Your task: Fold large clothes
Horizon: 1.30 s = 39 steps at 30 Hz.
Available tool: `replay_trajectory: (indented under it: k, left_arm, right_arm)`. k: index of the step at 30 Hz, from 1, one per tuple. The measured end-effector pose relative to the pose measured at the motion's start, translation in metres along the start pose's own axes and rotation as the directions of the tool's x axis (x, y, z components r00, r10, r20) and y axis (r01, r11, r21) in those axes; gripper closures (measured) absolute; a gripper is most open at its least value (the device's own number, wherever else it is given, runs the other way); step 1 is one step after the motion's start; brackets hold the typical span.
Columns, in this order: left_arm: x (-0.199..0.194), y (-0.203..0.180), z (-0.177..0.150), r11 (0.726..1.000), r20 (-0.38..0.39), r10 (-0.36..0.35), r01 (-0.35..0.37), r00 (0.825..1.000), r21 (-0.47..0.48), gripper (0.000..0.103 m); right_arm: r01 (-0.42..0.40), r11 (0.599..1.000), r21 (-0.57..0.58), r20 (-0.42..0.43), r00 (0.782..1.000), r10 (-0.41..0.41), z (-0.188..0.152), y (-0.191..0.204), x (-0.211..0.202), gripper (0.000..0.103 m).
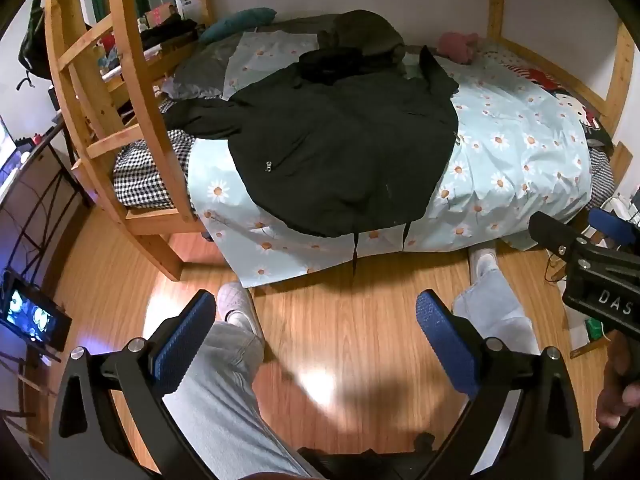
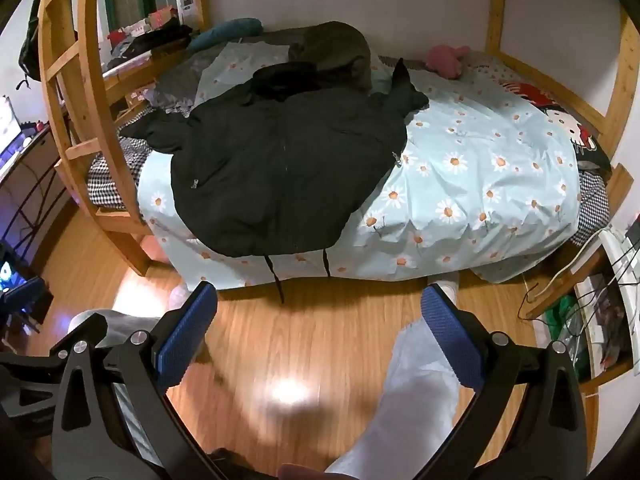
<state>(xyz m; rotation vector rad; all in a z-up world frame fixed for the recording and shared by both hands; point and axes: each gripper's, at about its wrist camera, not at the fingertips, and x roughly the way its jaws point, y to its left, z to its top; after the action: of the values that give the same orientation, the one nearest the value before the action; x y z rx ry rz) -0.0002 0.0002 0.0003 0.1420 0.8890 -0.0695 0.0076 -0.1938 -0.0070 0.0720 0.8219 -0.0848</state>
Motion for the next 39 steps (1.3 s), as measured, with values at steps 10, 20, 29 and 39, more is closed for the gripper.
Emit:
replay_trajectory:
  k: [10,20,29,39]
  left_arm:
    - [-0.001,-0.001,0.0,1.0,-0.002,0.0,0.0,1.0,-0.005,0.004]
    - [-0.001,-0.004,-0.001,1.0,-0.004,0.0,-0.001,1.0,-0.005,0.004]
    - [0.002,-0.002,-0.002,1.0,-0.012,-0.007,0.007,1.0,0.0,0.005]
    - [0.005,0.0,-0.006,1.0,-0.023,-0.008,0.009,1.0,0.006,0.004]
  right_arm:
    - [-0.006,1.0,0.008,0.005,1.0,0.006,0.0,-0.003,-0.005,0.003]
    - [-0.007,1.0,0.007,0.007,1.0,0.007,0.002,-0.002,-0.003,0.003]
    - [-0.007,1.0,0.006,0.006,1.0,0.007,0.003,0.0,-0.003,0.003]
    - [-0.007,1.0,0.01,0.002,1.0,0.007,0.002,0.0,-0.003,0.003]
